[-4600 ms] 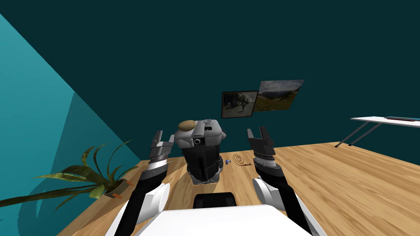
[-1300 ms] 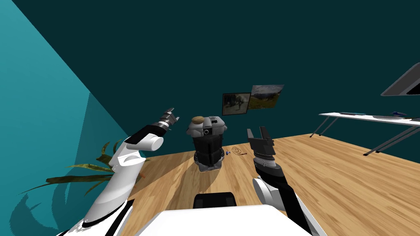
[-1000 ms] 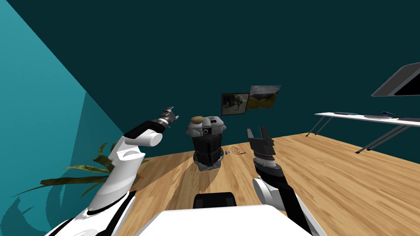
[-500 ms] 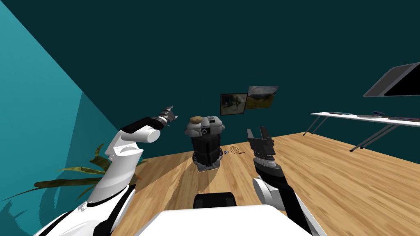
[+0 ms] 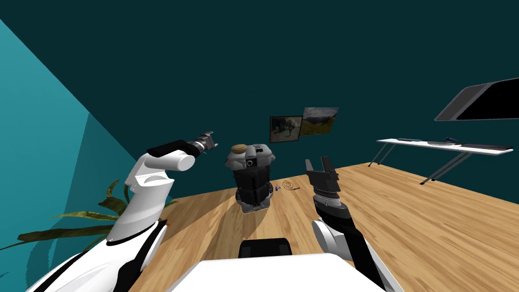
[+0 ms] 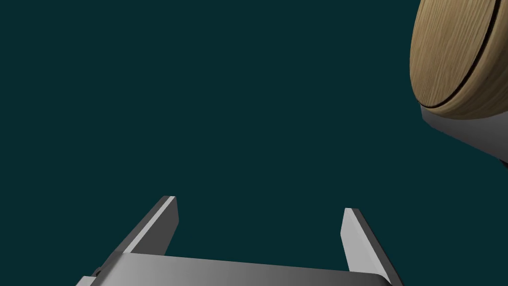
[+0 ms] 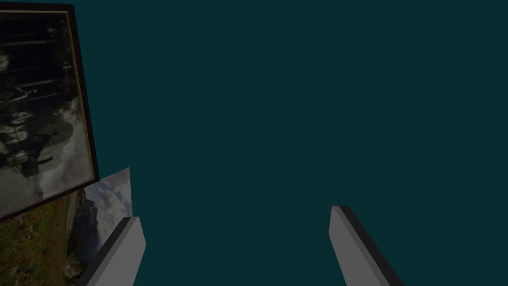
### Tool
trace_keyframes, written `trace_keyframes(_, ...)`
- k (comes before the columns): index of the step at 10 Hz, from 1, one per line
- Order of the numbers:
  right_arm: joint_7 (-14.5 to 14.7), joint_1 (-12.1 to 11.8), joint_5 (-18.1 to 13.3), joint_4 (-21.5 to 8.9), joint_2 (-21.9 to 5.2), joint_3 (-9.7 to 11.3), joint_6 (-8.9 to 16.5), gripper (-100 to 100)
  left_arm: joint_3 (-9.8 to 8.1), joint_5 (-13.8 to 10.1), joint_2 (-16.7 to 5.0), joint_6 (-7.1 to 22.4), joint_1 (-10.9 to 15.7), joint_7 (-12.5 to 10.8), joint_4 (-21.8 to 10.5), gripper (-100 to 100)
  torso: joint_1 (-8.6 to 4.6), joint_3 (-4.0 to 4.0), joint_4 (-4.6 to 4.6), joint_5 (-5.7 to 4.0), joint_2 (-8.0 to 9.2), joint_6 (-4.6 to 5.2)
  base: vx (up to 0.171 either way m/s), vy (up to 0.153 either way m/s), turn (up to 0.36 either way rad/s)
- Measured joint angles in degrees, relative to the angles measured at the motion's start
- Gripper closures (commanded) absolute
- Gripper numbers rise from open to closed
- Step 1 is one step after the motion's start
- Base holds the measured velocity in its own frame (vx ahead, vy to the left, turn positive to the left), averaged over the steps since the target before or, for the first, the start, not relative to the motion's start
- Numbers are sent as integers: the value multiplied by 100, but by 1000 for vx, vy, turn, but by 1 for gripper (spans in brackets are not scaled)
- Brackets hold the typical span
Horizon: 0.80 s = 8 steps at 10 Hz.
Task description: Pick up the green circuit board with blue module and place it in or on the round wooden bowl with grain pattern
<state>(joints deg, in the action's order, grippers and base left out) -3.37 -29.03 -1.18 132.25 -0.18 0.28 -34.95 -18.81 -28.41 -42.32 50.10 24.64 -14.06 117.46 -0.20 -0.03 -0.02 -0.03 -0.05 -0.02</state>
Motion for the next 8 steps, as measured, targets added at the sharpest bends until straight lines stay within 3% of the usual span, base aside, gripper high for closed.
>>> trace_keyframes(8,0,0,0,0,1,1,0,0,-134,-430,-477,1232,433,99,-577,-100,-26,-9,-4,-6,-15,3,28,-86,-54)
